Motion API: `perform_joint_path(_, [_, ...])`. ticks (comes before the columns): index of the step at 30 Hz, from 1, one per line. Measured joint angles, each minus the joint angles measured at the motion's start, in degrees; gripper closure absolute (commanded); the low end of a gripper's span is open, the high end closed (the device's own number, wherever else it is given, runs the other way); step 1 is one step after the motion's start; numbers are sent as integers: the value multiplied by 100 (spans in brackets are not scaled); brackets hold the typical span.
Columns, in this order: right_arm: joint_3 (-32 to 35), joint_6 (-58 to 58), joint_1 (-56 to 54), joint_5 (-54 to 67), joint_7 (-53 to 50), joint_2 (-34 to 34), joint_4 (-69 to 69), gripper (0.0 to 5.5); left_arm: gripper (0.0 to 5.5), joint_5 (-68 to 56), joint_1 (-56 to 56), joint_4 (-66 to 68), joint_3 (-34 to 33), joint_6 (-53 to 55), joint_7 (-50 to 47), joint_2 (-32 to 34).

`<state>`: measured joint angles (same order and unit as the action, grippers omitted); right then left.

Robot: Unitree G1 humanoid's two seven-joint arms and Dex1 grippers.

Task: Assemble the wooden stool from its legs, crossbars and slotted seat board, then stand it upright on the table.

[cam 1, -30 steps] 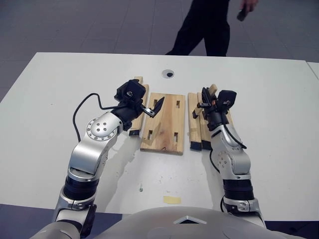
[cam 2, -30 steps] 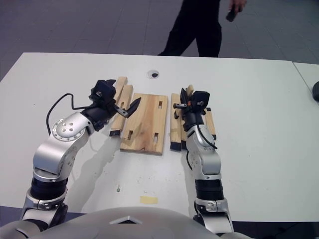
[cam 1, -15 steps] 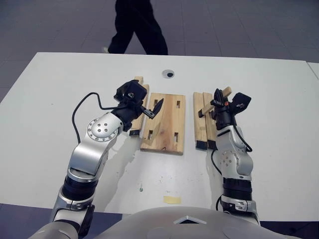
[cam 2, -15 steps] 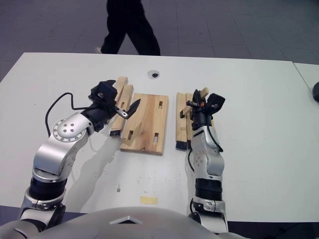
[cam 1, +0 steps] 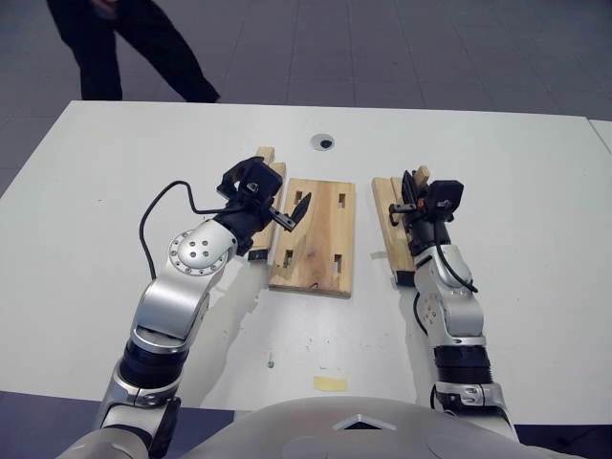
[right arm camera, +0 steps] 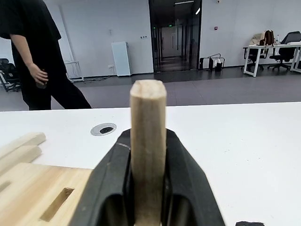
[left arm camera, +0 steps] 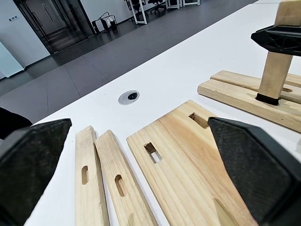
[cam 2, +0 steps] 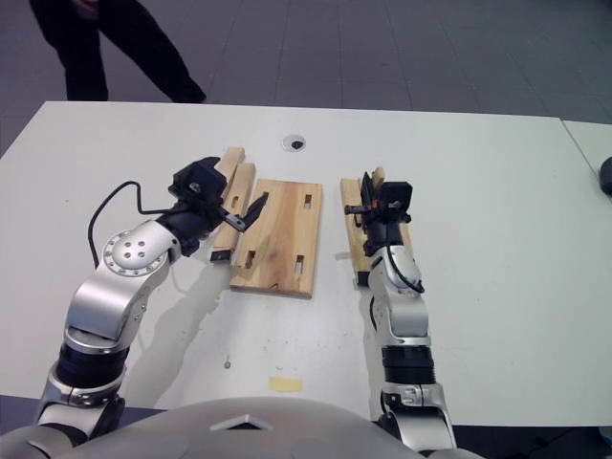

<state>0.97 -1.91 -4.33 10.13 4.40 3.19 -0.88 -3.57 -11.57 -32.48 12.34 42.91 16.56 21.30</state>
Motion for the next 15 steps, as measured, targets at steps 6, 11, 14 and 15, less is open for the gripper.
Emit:
perform_joint_path(6, [74,810,27,24,254,-26,499,508,10,11,0,10,1,-37,70,22])
perform_joint_path(11, [69,875,19,22,274,-36,539,508,10,20,0,18,1,-51,126,30])
perform_joint_path(14, [81,610,-30,12,245,-27,630,447,10,19,-1,17,0,-54,137,22])
perform_joint_path(15, [83,466,42,12,222,-30,695,430,10,19,-1,20,-5,-54,137,20])
